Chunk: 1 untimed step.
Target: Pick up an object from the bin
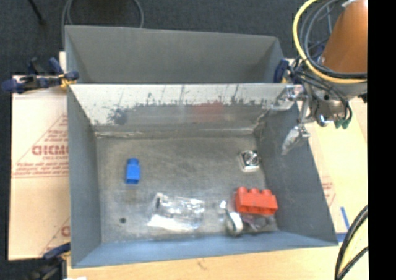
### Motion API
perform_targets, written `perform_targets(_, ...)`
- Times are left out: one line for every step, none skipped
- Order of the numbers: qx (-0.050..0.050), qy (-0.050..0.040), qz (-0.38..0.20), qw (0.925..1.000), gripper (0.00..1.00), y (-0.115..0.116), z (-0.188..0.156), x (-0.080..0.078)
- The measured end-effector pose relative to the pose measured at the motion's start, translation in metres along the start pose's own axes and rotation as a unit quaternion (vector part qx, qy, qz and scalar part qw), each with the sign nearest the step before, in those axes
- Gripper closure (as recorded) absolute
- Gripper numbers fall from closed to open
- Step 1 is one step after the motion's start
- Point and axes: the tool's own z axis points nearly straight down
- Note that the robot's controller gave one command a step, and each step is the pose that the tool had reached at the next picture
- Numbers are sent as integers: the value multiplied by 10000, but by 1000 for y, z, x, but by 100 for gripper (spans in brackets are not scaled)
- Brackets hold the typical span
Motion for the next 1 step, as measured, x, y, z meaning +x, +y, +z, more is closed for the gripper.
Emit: perform_targets(-29,98,828,9965,0,59,131,71)
